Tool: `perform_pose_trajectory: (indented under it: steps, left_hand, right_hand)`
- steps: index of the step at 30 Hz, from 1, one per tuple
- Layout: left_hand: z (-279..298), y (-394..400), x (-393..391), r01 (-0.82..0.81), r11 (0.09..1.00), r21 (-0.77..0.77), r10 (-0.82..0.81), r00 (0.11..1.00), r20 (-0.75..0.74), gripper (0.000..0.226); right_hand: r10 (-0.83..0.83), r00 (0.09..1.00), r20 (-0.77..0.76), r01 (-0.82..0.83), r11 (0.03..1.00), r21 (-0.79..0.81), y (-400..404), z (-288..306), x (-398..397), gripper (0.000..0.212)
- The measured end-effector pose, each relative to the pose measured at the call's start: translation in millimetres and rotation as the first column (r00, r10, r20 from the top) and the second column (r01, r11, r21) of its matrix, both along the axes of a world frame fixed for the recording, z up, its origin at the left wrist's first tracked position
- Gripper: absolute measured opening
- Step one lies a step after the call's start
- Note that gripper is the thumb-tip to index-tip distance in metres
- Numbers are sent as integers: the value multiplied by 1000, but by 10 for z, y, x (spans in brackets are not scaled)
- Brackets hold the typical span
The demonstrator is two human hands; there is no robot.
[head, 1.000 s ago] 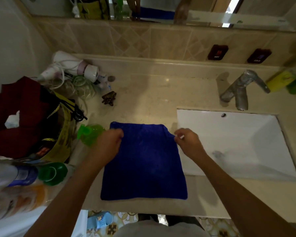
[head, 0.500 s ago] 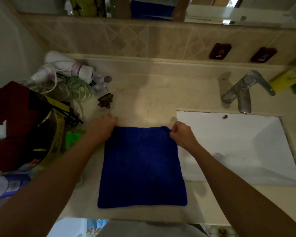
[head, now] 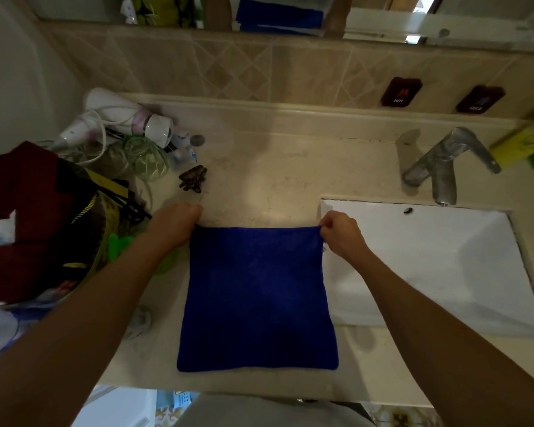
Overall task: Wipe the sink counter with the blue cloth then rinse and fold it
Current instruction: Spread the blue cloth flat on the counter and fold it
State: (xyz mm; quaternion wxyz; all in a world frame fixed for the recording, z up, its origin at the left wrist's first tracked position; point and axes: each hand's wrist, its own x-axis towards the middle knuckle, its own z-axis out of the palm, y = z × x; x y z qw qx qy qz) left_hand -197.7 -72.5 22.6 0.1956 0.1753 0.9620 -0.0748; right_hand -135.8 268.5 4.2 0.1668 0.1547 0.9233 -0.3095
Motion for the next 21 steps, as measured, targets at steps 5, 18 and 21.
perform_pose_trajectory:
  steps: [5, 18, 21]
  left_hand:
    - [117, 15, 55, 11, 999, 34, -11, 1000, -24, 10]
    - [425, -283, 1306, -156, 959, 238, 165, 986, -16, 27]
    - [312, -493, 1749, -130, 937, 325, 134, 991, 10, 26]
  right_hand:
    - [12, 999, -49, -15, 998, -55, 41, 127, 46, 10]
    - [212, 965, -154, -235, 961, -148, 261, 614, 1156, 15]
    - [319, 933, -165, -334, 940, -71, 235, 529, 1501, 11]
